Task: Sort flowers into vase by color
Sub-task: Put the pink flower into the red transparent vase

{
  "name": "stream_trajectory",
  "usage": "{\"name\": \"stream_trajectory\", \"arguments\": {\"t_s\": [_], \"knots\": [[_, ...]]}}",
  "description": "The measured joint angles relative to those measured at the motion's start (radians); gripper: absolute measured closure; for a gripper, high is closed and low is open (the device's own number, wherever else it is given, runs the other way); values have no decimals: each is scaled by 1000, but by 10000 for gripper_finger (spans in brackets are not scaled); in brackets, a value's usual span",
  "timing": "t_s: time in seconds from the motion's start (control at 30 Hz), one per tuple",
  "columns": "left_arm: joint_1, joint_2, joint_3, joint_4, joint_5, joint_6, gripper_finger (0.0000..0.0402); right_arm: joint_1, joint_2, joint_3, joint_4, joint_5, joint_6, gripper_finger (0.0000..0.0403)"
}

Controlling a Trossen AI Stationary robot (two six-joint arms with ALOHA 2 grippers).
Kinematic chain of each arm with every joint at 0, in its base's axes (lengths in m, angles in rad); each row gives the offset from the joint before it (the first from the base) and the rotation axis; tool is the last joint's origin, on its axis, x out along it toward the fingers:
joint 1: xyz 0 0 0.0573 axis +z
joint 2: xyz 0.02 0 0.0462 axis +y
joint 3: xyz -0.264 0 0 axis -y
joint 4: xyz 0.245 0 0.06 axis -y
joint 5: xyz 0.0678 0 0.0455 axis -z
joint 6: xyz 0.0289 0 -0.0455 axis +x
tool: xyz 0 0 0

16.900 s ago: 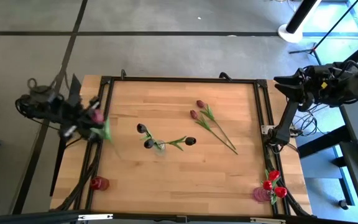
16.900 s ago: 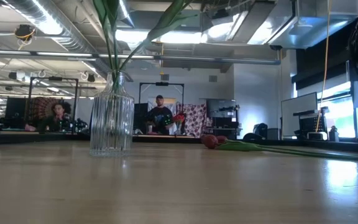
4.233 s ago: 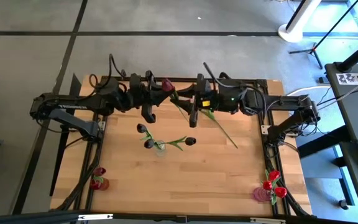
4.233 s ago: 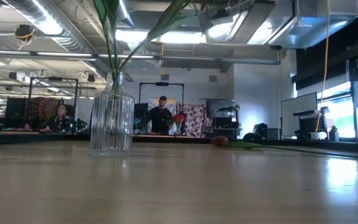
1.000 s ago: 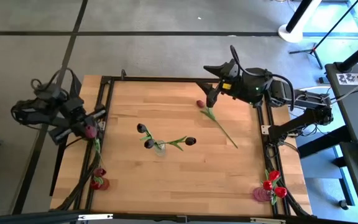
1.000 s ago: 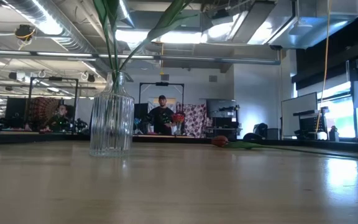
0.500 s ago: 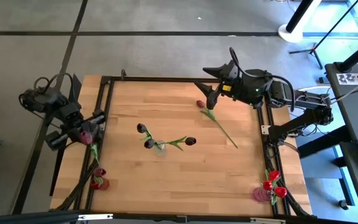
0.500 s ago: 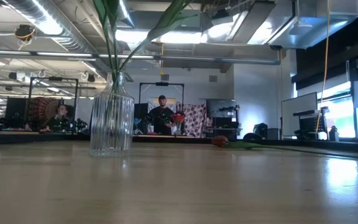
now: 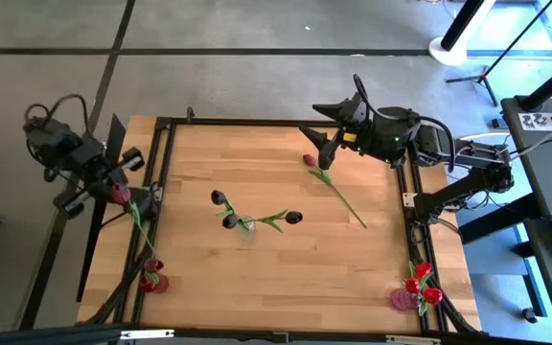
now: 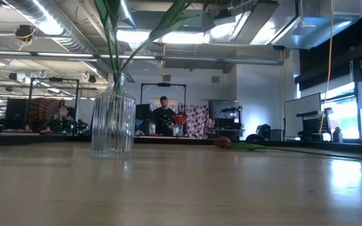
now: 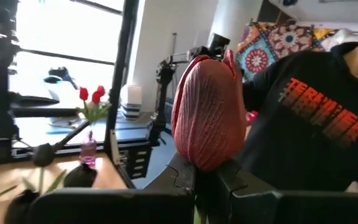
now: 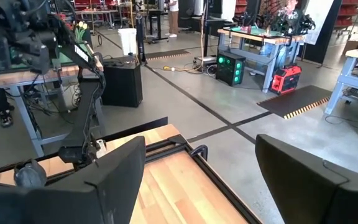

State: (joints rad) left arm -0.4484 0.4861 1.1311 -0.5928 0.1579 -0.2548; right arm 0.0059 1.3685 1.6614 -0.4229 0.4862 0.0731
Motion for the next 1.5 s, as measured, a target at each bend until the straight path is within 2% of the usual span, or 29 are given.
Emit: {"name": "stream_trajectory", "arguments": {"t_s": [0.13,0.27,0.47,0.63,0.8,0.97,1.17,1.33,1.5], "knots": [[0,-25,10,-69,-57,1,395,0,0,0,-1,0,0,100],[0,-69,10,-115,-94,-92,395,0,0,0,-14,0,0,100],[1,-50,-40,-102,26,-179,395,0,0,0,-32,0,24,100],[0,-34,-130,36,124,-165,395,0,0,0,-32,15,26,100],[0,-33,-161,58,137,-180,395,0,0,0,-33,19,27,100],[-3,-14,-171,129,172,-104,395,0,-1,0,-86,20,32,100],[-98,39,-216,234,181,-45,395,0,-1,0,-186,40,108,100],[-222,87,-223,252,76,-23,395,-16,-1,0,-200,67,117,100],[-340,104,-205,260,-31,-29,395,-50,0,0,-199,42,134,100]]}}
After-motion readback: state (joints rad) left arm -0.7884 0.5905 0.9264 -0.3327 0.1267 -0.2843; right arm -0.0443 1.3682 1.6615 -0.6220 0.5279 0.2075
